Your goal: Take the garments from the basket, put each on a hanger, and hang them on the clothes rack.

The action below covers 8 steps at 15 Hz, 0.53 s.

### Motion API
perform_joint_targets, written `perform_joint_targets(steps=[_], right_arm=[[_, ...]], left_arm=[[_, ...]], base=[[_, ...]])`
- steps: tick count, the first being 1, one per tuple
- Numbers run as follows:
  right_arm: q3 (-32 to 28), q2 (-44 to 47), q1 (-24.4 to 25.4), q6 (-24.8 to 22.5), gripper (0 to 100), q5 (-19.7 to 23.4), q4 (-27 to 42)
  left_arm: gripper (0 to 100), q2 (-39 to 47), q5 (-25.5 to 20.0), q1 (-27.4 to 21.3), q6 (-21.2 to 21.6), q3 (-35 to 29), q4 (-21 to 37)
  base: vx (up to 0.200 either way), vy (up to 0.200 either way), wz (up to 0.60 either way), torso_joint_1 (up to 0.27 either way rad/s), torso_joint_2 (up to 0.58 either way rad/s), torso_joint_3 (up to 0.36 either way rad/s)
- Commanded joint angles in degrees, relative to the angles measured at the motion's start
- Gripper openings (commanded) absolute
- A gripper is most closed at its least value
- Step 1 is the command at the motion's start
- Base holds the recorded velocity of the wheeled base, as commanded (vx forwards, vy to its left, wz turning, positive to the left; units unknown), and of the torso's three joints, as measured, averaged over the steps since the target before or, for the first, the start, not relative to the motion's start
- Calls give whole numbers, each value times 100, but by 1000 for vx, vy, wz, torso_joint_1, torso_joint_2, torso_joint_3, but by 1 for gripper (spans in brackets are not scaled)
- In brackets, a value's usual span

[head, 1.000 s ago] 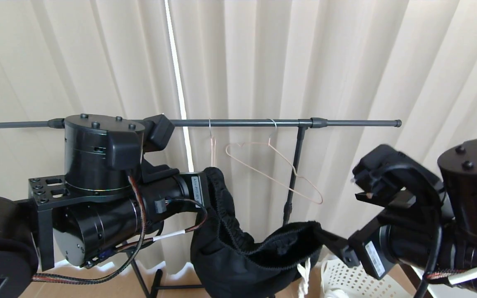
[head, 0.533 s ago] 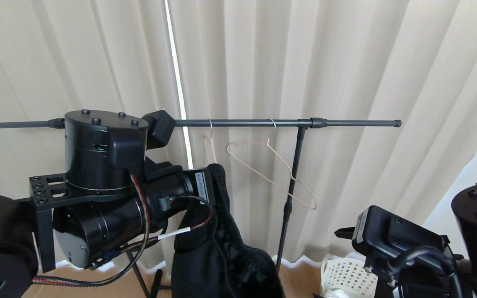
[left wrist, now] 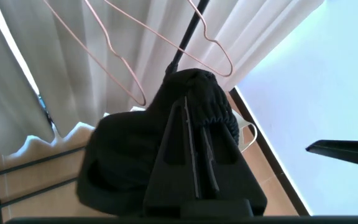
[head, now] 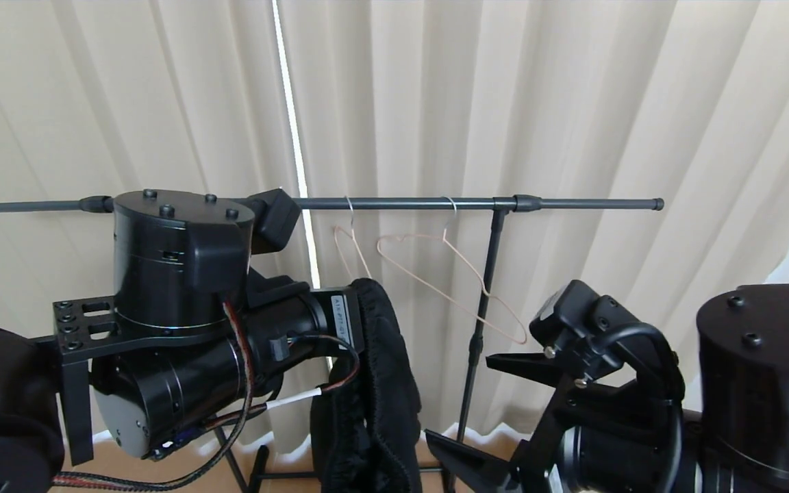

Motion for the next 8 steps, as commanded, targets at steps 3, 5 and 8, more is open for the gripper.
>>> perform_joint_targets(steps=[3, 5, 8], right_arm=[[17, 610, 23, 8, 100, -53, -21], [70, 619, 23, 26, 100, -35, -21], [237, 821, 85, 26, 100, 150, -276]], left_arm=[[0, 1, 65, -100, 8, 49, -2], [0, 10, 100, -162, 8, 49, -10], [0, 18, 100, -267, -1, 49, -10]], base=[[0, 0, 0, 0, 0, 0], [0, 0, 0, 0, 0, 0], [0, 0, 0, 0, 0, 0]])
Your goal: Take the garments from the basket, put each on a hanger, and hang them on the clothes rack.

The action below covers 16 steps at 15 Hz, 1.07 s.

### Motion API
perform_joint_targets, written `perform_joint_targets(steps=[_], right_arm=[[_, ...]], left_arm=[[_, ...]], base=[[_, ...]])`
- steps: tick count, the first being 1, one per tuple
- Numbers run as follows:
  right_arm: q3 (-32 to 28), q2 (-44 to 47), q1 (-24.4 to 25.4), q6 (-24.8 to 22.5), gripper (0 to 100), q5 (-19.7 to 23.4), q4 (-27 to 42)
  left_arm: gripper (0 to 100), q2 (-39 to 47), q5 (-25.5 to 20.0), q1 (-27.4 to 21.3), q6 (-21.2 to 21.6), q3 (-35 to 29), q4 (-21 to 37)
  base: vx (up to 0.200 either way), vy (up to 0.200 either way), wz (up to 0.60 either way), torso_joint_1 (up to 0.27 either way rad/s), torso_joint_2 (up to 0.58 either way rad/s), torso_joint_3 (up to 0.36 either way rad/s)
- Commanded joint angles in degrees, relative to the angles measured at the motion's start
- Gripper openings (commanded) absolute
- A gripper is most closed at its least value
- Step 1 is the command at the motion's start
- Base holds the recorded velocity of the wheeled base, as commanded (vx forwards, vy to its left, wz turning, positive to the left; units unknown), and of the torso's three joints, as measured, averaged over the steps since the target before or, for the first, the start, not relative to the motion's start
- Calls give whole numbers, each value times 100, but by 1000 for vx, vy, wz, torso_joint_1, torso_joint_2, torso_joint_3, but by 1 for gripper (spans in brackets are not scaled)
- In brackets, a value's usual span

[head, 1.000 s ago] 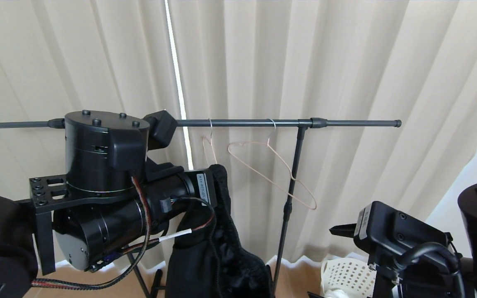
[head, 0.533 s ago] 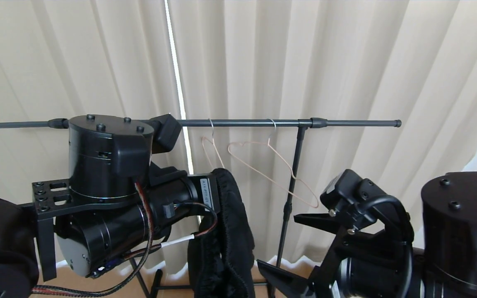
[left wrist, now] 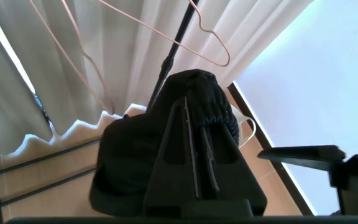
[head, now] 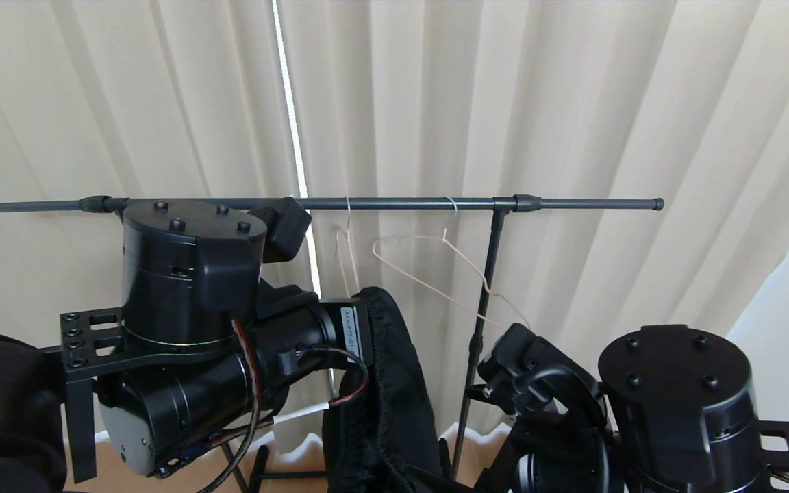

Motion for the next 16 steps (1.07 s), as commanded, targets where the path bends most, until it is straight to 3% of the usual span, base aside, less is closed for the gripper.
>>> perform_joint_targets(steps=[1, 5, 8, 11, 16], right_arm=[[102, 332, 147, -8, 100, 130, -293], [58, 798, 595, -16, 100, 77, -1049], [-83, 1246, 498, 89, 100, -485, -1392], [-74, 1264, -38, 159, 100, -626, -1594], [5, 1105, -724, -342, 100, -626, -1568]], left_arm=[[0, 5, 4, -70, -3, 8, -5], [0, 23, 12, -123, -3, 17, -5], [0, 14, 12, -158, -3, 61, -5], [0, 5, 4, -158, 6, 122, -5], [0, -65, -14, -158, 32, 175, -5]], base=[[0, 0, 0, 0, 0, 0], [0, 0, 0, 0, 0, 0], [0, 0, 0, 0, 0, 0], [0, 0, 0, 0, 0, 0], [0, 0, 0, 0, 0, 0]])
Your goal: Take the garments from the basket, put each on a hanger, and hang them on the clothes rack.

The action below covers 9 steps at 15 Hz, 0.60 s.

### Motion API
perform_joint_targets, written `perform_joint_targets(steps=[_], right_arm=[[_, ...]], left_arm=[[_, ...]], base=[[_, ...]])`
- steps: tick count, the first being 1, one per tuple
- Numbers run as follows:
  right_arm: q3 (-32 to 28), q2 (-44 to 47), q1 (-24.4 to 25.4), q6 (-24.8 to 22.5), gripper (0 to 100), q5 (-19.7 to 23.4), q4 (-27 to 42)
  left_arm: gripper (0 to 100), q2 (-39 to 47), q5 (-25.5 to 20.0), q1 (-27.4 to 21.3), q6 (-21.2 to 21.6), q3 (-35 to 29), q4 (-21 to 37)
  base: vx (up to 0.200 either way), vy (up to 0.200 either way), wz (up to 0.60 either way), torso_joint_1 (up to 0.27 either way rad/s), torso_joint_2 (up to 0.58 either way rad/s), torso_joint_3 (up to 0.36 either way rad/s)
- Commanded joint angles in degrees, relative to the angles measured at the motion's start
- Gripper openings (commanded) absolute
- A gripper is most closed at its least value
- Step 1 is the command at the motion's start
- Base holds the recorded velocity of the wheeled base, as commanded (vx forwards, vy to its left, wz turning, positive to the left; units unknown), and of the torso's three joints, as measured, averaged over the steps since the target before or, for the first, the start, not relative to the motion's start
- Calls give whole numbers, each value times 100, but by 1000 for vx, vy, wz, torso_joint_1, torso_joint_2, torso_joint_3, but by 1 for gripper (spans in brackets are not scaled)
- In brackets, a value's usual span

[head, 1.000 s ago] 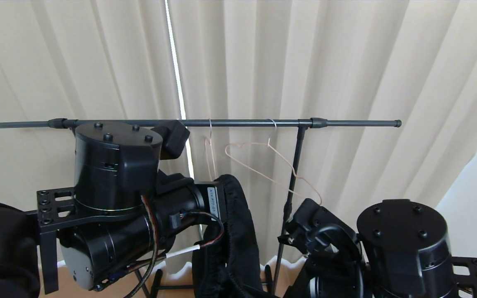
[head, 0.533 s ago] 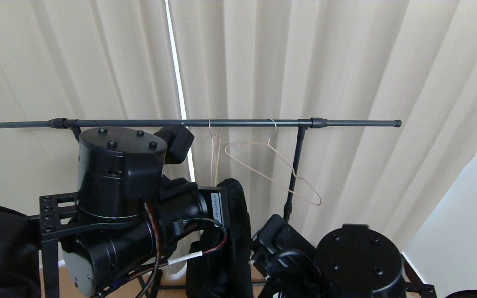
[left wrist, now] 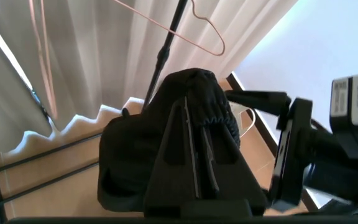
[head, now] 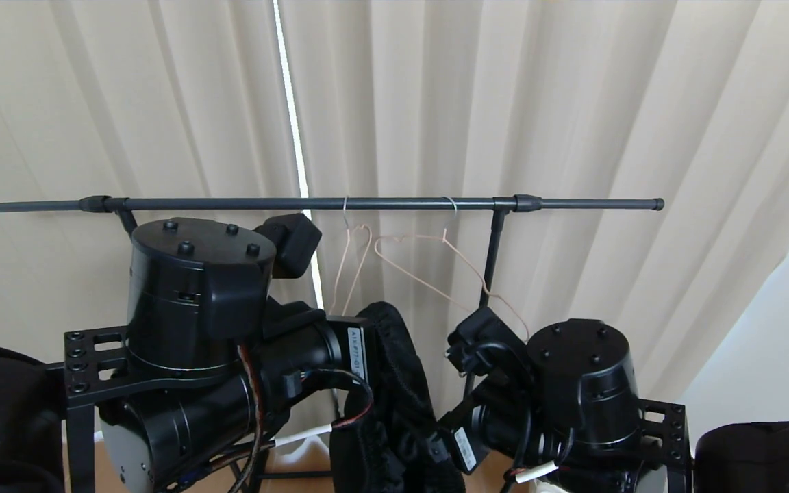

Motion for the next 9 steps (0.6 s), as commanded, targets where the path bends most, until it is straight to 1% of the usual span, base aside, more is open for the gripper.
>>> perform_joint_targets(steps=[1, 3, 6, 9], right_arm=[[62, -163, -285, -150, 100, 1, 19], [168, -303, -549, -528, 100, 1, 10], [203, -330, -830, -730, 100, 1, 19], [273, -321, -1094, -1047, 100, 1, 19]], left_arm=[[0, -114, -23, -1, 14, 72, -1], [0, -210, -85, -1, 129, 186, -18], [0, -325, -313, 17, 173, 301, -97], [0, -386, -348, 34, 313, 476, -352]], base=[[0, 0, 0, 0, 0, 0], [0, 0, 0, 0, 0, 0], [0, 0, 0, 0, 0, 0], [0, 0, 0, 0, 0, 0]])
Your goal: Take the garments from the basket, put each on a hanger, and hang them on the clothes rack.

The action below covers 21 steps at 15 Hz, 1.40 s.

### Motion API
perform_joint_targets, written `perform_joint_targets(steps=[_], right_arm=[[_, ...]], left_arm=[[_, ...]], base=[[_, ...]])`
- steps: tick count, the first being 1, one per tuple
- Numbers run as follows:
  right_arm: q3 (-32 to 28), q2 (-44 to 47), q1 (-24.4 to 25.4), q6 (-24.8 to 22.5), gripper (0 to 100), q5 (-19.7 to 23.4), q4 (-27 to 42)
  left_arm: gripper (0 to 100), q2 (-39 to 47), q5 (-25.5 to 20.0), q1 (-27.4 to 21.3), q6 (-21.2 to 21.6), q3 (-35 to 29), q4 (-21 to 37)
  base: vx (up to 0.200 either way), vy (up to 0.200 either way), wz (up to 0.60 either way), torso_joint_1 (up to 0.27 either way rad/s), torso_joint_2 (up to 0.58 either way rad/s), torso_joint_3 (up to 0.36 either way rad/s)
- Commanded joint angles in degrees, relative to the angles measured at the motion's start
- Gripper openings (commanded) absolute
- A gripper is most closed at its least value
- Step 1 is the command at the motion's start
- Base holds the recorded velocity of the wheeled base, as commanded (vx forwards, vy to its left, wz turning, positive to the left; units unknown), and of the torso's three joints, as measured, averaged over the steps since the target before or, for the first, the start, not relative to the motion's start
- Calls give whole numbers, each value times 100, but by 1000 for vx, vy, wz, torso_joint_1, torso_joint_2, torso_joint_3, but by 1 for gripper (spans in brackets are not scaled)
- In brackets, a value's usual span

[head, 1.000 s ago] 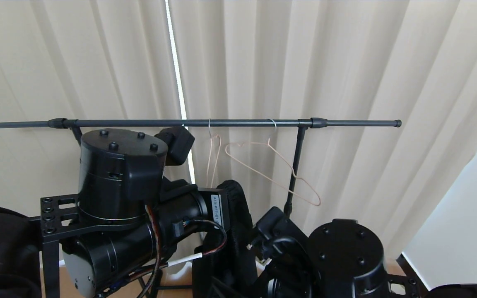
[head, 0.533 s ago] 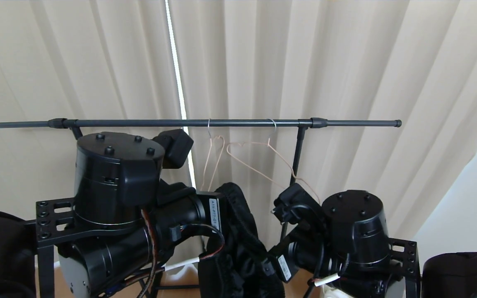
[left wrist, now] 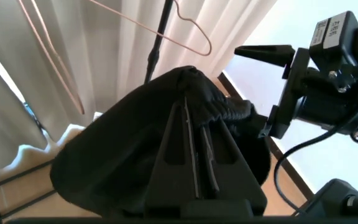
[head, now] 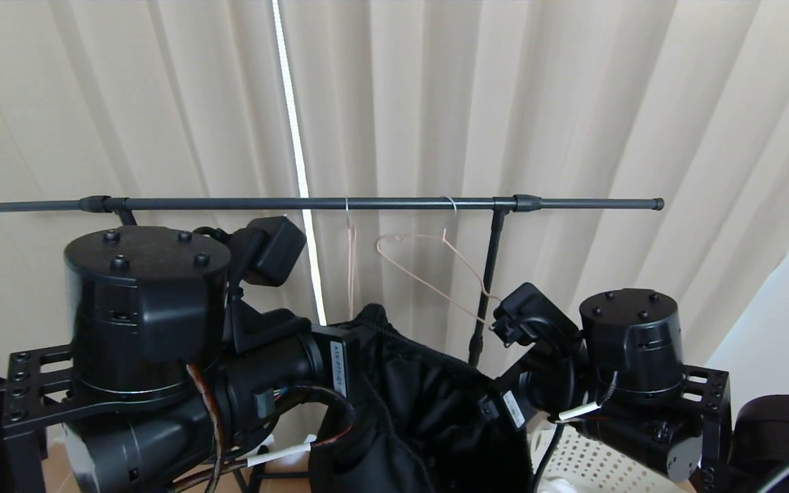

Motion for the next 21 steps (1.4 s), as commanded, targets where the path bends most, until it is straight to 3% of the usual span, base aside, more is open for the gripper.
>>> perform_joint_targets(steps=[1, 4, 17, 21], right_arm=[[41, -20, -163, -78, 100, 1, -7], [58, -73, -427, -289, 100, 1, -7], [182, -213, -761, -781, 100, -25, 19], [173, -336, -884, -931, 100, -25, 389]], left_arm=[[0, -102, -16, 34, 72, 116, -74], [0, -243, -350, 148, 291, 336, -267], [0, -208, -658, 605, 546, 441, -267], [0, -243, -666, 719, 555, 432, -276]], base=[[0, 0, 0, 0, 0, 0], [0, 0, 0, 0, 0, 0], [0, 0, 0, 0, 0, 0], [0, 0, 0, 0, 0, 0]])
